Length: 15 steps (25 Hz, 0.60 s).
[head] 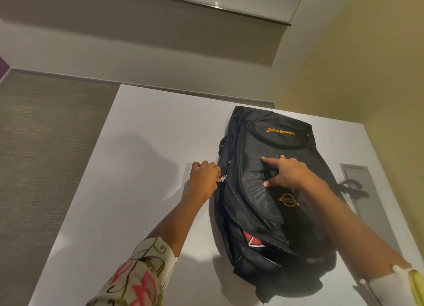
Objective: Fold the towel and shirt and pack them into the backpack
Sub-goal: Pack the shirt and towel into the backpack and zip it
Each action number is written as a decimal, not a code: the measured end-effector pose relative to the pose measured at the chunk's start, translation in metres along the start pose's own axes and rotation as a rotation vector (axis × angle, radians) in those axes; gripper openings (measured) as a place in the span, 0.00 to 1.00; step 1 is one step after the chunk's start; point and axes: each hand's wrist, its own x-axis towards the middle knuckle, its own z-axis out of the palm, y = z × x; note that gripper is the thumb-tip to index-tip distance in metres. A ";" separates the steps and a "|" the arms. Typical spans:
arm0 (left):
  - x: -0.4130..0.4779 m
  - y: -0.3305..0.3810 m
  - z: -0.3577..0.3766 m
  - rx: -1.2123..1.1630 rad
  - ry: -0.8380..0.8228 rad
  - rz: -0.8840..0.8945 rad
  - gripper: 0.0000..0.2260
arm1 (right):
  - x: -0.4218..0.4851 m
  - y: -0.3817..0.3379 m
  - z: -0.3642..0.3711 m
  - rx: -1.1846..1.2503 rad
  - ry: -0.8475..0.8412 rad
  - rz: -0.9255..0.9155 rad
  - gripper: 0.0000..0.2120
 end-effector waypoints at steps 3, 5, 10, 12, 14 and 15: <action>-0.013 -0.003 -0.002 -0.053 0.043 -0.056 0.10 | 0.006 0.000 0.009 0.022 0.025 0.039 0.42; -0.024 -0.006 -0.004 -0.051 0.072 -0.056 0.11 | 0.007 0.000 0.014 0.037 0.027 0.057 0.43; -0.063 -0.016 -0.013 -0.004 0.146 -0.061 0.10 | -0.005 -0.006 0.024 0.061 0.061 0.092 0.42; -0.079 -0.013 -0.014 -0.026 0.167 -0.094 0.09 | -0.011 -0.009 0.027 0.085 0.064 0.123 0.40; -0.093 -0.007 -0.015 -0.057 0.176 -0.119 0.08 | -0.017 -0.012 0.028 0.097 0.074 0.139 0.39; -0.098 -0.003 -0.016 -0.064 0.180 -0.126 0.08 | -0.019 -0.013 0.029 0.095 0.079 0.142 0.39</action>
